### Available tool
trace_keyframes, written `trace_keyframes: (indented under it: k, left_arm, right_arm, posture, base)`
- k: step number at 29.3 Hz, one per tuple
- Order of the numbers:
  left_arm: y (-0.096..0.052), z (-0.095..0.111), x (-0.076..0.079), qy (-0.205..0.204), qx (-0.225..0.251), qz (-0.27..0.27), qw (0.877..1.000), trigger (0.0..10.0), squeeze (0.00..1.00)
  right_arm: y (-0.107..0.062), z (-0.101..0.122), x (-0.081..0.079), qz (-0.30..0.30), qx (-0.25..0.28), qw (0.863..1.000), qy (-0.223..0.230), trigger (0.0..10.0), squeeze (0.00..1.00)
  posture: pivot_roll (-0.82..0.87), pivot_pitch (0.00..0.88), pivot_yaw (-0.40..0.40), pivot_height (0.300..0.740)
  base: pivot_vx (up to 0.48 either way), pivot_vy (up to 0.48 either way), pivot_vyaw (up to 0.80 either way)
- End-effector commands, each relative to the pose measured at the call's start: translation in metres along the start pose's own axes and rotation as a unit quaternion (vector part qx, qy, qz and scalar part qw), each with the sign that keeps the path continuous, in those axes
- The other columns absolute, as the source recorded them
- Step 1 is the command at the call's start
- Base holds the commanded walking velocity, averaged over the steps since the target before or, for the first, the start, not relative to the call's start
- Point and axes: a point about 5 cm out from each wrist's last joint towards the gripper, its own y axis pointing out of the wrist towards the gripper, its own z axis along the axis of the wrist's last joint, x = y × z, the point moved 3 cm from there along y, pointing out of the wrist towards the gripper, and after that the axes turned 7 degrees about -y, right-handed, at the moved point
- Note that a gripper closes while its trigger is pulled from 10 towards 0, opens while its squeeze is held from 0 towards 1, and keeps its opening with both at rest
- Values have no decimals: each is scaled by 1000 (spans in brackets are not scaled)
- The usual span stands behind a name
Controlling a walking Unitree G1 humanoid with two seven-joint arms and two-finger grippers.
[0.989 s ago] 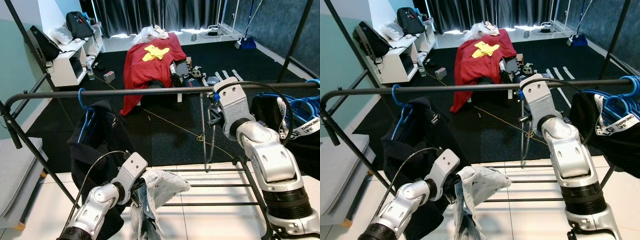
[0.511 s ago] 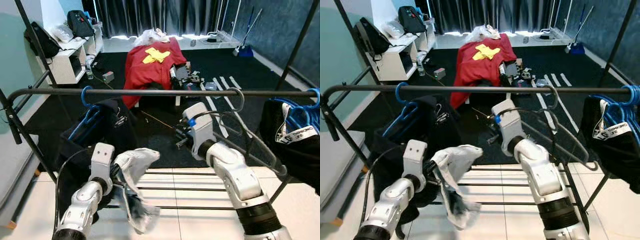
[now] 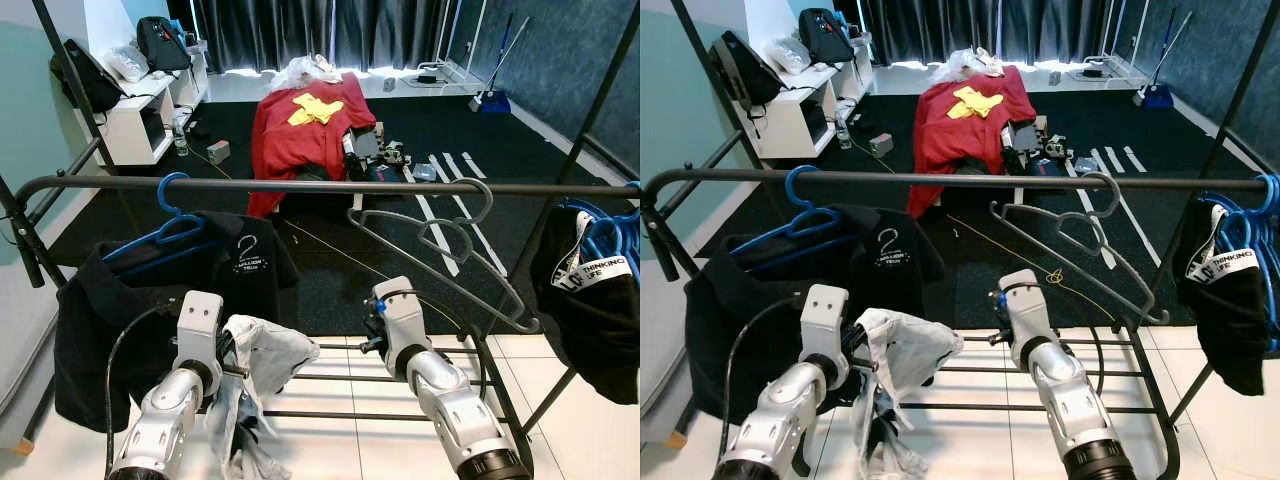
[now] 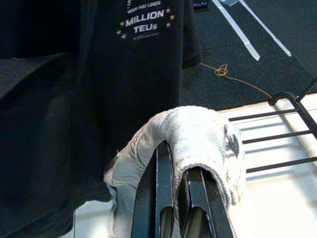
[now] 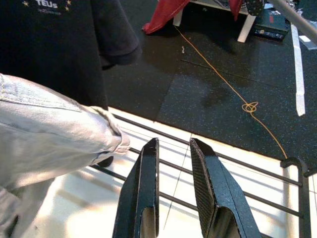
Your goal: Hang hanger
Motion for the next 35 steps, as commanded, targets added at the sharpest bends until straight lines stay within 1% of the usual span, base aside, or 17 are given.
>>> trace_keyframes:
  k: [1, 3, 4, 6, 7, 9, 10, 13, 14, 17, 18, 25, 29, 30, 35]
  left_arm:
    - [3, 7, 2, -3, 16, 3, 1000, 10000, 0]
    - [3, 6, 5, -3, 13, 2, 1000, 10000, 0]
    - [3, 4, 9, -6, 11, -1, 1000, 10000, 0]
    - [3, 4, 9, -6, 11, -1, 1000, 10000, 0]
    - [3, 3, 12, -8, 9, -4, 1000, 10000, 0]
    - [4, 1, 10, -13, 7, 1, 1000, 10000, 0]
    - [4, 1, 10, -13, 7, 1, 1000, 10000, 0]
    - [7, 2, 8, -24, 3, 6, 1000, 10000, 0]
    - [8, 2, 7, -23, -2, 6, 1000, 10000, 0]
    - [9, 1, 6, -22, -4, 7, 1000, 10000, 0]
    - [8, 1, 4, -25, -6, 11, 1000, 10000, 0]
    - [6, -7, 3, -25, -19, 13, 999, 10000, 0]
    - [4, -12, 5, -28, -25, 14, 999, 10000, 0]
    - [3, -13, 5, -30, -26, 14, 999, 10000, 0]
    - [4, -14, 6, -33, -26, 14, 999, 10000, 0]
  right_arm:
    - [2, -1, -1, -3, 5, 1000, 22, 10000, 0]
    - [4, -3, -1, -7, 5, 1000, 29, 10000, 0]
    - [6, -9, -1, -16, 3, 999, 33, 10000, 0]
    - [6, -9, -1, -16, 3, 999, 33, 10000, 0]
    - [6, -15, 0, -26, -1, 999, 35, 10000, 0]
    - [6, -26, -4, -28, -5, 999, 36, 10000, 0]
    - [6, -26, -4, -28, -5, 999, 36, 10000, 0]
    - [7, -37, -12, -24, -13, 999, 35, 10000, 0]
    - [7, -42, -14, -25, -20, 998, 45, 10000, 0]
    - [7, -47, -15, -26, -28, 998, 46, 10000, 0]
    - [7, -52, -16, -26, -37, 998, 44, 10000, 0]
    - [6, -58, -17, -30, -40, 998, 46, 10000, 0]
    - [5, -65, -16, -33, -46, 997, 51, 10000, 0]
    - [6, -66, -18, -31, -47, 997, 52, 10000, 0]
    - [9, -63, -20, -27, -43, 997, 53, 10000, 0]
  posture:
    - [20, 20, 22, 740]
    - [20, 20, 22, 740]
    - [24, 19, 27, 740]
    - [24, 19, 27, 740]
    - [24, 19, 27, 740]
    - [44, 8, 37, 740]
    - [44, 8, 37, 740]
    - [55, 0, 33, 740]
    - [60, 2, 26, 740]
    - [67, 0, 23, 740]
    - [68, 0, 27, 740]
    - [61, 0, 31, 740]
    - [70, 0, 20, 740]
    - [71, 0, 13, 740]
    - [66, 0, 8, 740]
  base:
    - [0, 0, 0]
    - [0, 0, 0]
    - [0, 0, 0]
    - [0, 0, 0]
    - [0, 0, 0]
    - [0, 0, 0]
    - [0, 0, 0]
    - [0, 0, 0]
    - [0, 0, 0]
    - [0, 0, 0]
    - [0, 0, 0]
    - [0, 0, 0]
    - [0, 0, 0]
    - [0, 0, 0]
    - [0, 0, 0]
